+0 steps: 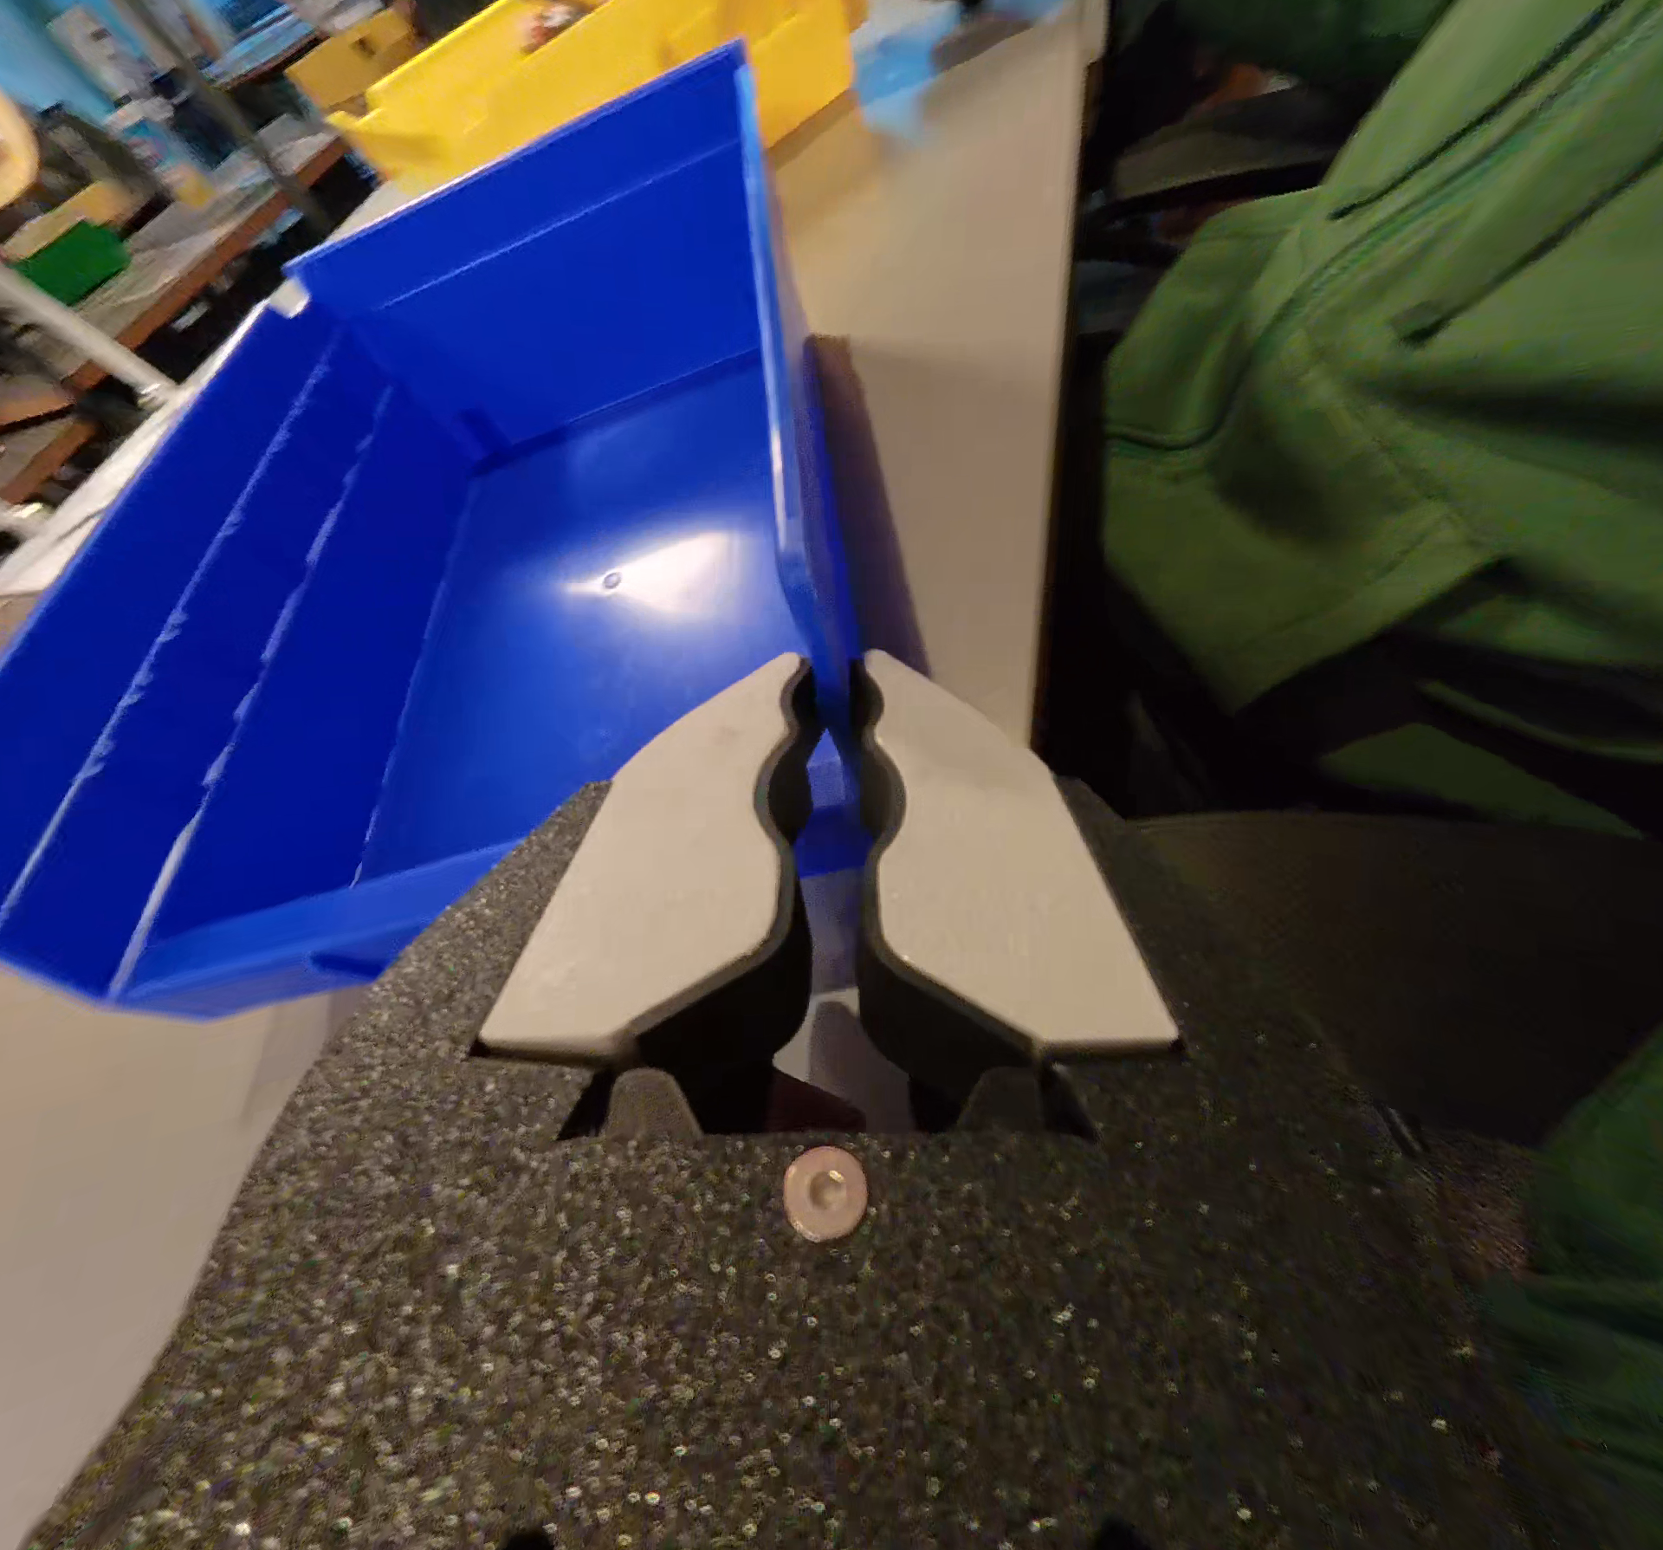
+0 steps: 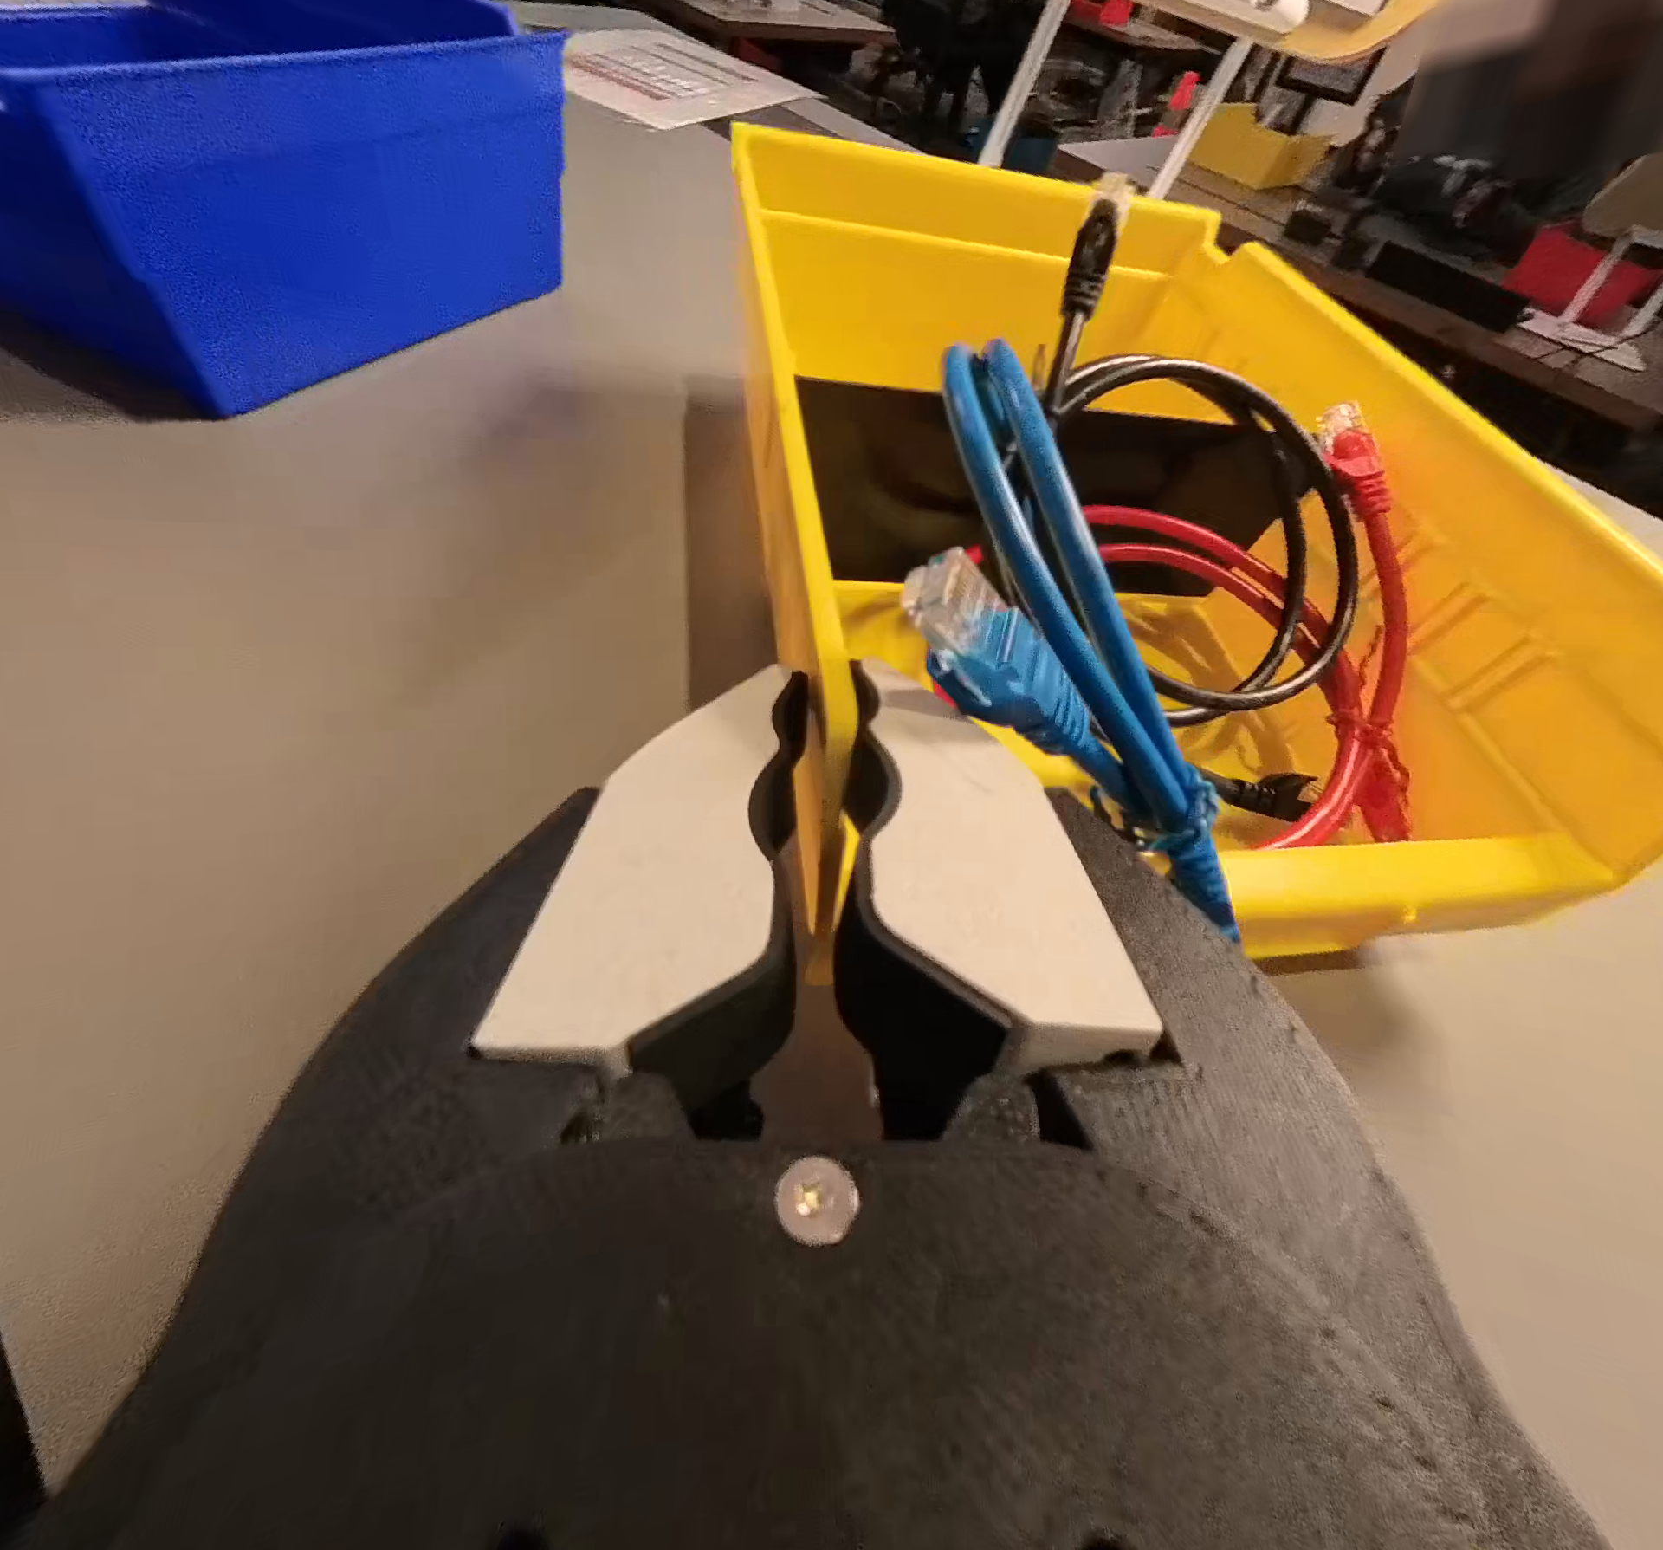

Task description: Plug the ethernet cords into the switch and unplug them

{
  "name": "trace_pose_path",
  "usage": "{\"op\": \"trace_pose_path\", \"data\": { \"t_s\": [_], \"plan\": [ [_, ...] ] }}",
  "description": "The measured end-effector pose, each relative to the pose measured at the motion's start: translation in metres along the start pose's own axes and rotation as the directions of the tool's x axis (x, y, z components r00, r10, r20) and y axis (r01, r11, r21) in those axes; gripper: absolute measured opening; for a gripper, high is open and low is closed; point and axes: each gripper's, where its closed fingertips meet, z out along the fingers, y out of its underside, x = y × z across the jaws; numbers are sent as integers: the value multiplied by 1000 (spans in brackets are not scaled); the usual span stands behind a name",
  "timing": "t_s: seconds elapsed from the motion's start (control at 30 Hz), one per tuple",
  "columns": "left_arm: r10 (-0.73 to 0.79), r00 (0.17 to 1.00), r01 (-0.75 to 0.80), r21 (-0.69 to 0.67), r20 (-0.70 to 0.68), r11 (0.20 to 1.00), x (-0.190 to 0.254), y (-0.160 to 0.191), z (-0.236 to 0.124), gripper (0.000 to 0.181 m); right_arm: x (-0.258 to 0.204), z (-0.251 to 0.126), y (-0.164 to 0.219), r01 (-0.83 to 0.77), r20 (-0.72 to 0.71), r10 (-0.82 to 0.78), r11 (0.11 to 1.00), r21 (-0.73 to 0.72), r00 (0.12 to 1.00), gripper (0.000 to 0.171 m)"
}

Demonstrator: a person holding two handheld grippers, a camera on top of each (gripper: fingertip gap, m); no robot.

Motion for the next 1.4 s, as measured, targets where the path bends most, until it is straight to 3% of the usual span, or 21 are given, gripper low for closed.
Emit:
{"op": "trace_pose_path", "data": {
  "t_s": [0.1, 0.3, 0.67, 0.9, 1.0, 1.13, 1.33, 1.4],
  "plan": [
    [30, 990, -25, 42, -137, 999, 23, -12, 9, 10, -6, 14, -5, 43, 75, -42, 999, -12, 996, 4],
    [49, 972, -28, 93, -230, 995, 32, -23, 29, 9, -7, 68, -20, 133, 116, -123, 988, -84, 986, 6],
    [58, 942, -19, 117, -331, 993, 42, -39, 57, 6, -71, 167, -66, 136, 473, -146, 989, 55, 869, 5],
    [86, 915, -34, 138, -395, 990, 56, -52, 74, 5, -103, 194, -83, 128, 584, -187, 982, 142, 790, 5],
    [90, 906, -33, 142, -414, 989, 60, -56, 80, 5, -92, 195, -88, 161, 448, -227, 970, 180, 865, 15],
    [84, 910, -30, 138, -405, 990, 61, -62, 92, 5, -44, 170, -85, 186, 232, -205, 977, 101, 951, 33],
    [86, 930, -43, 126, -358, 991, 64, -77, 126, 6, 24, 83, -51, 68, -137, -66, 998, 15, 988, 35],
    [80, 944, -49, 104, -320, 993, 62, -81, 142, 24, 35, 49, -32, 22, -246, -15, 999, 26, 969, 33]
  ]
}}
